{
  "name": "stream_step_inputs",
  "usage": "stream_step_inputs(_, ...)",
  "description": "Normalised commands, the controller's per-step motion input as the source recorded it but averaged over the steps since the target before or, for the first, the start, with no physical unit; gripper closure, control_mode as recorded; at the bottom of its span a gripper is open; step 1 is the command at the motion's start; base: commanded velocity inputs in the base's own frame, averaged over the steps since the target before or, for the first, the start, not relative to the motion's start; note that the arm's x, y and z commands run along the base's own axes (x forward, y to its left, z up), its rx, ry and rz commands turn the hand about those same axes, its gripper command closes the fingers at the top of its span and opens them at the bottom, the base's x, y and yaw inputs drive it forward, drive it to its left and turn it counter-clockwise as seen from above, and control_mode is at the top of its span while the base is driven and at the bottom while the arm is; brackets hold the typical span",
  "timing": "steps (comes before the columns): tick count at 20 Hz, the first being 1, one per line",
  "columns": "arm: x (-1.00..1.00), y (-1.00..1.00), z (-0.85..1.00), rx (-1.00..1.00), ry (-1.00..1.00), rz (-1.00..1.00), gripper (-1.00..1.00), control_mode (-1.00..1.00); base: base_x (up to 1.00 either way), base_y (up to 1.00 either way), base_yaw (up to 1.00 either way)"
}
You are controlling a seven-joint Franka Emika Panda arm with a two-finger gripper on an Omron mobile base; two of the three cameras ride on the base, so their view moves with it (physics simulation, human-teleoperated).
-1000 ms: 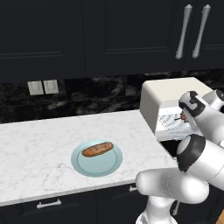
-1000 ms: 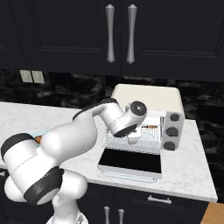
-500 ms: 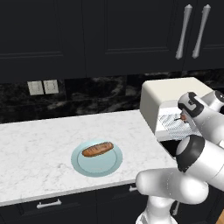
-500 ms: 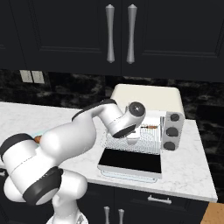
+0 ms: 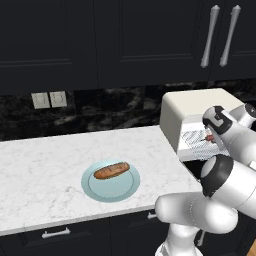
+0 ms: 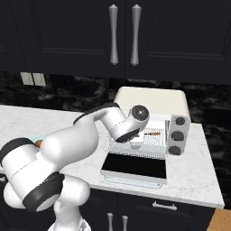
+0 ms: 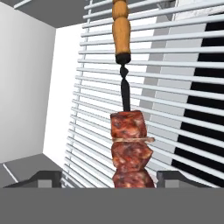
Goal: Pick up the kebab skewer and baguette bread, and place them inside the toaster oven. Close the toaster oven door and start by setting the timer.
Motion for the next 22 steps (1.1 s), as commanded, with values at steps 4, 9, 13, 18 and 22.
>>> stream_step_inputs(4, -0.02, -0.02, -0.01, 0.00, 0.00, 0.00, -1.00, -1.00, 0.00, 0.00, 0.00)
stream_step_inputs(9, -0.25, 0.00, 0.13, 0.00, -0.01, 0.00, -1.00, -1.00, 0.00, 0.00, 0.00)
stream_step_inputs(13, -0.36, 0.08, 0.27, 0.00, -0.03, 0.00, -1.00, -1.00, 0.00, 0.00, 0.00)
stream_step_inputs(18, -0.45, 0.61, 0.35, -0.06, 0.00, 0.00, -1.00, -1.00, 0.00, 0.00, 0.00)
stream_step_inputs(22, -0.72, 0.91, 0.32, -0.14, 0.04, 0.08, -1.00, -1.00, 0.00, 0.00, 0.00)
